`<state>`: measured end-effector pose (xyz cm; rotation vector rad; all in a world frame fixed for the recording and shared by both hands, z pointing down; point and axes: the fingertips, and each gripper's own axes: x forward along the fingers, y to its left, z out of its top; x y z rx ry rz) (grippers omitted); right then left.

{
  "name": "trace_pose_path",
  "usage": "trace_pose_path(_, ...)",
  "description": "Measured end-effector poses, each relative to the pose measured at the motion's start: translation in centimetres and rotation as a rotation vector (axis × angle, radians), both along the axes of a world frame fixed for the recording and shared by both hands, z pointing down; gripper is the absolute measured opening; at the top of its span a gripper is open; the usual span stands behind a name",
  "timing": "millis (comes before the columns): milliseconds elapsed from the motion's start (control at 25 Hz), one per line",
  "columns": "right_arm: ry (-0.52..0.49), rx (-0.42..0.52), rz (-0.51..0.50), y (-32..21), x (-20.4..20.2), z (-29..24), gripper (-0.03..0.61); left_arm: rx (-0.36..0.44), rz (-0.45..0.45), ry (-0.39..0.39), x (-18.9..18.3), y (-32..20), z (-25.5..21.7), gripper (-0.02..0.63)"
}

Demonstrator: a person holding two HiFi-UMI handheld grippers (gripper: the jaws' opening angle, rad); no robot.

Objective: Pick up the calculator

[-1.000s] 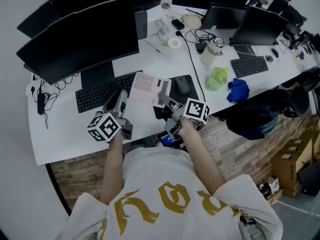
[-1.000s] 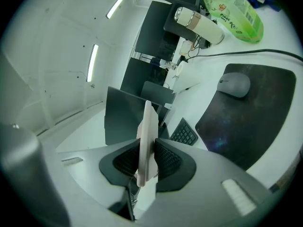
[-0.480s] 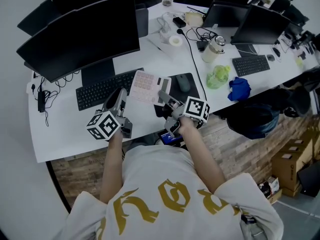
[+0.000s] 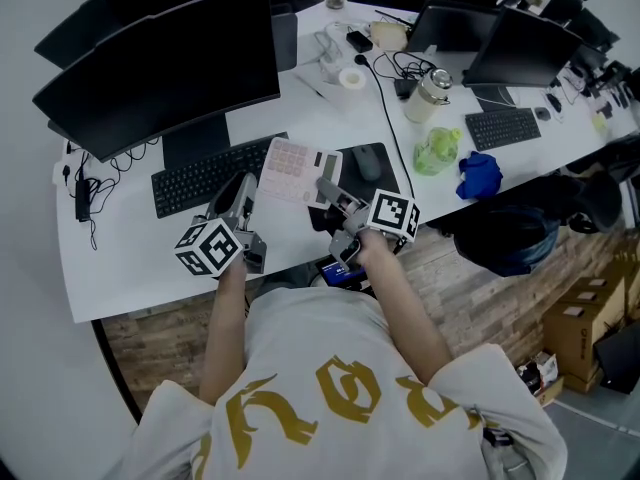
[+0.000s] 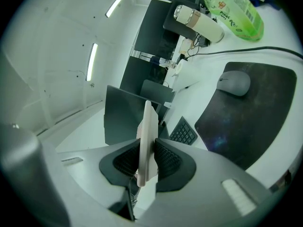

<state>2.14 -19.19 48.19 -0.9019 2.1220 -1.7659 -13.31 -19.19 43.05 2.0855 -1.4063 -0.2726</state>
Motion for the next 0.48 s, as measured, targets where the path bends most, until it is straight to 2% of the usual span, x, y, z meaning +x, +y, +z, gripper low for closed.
trace_pose_path(480,0.002,-0.010,0.012,0.16,0.49,0.44,0.096,-0.016,0.007,0.003,0.30,0.08,0.77,0.067)
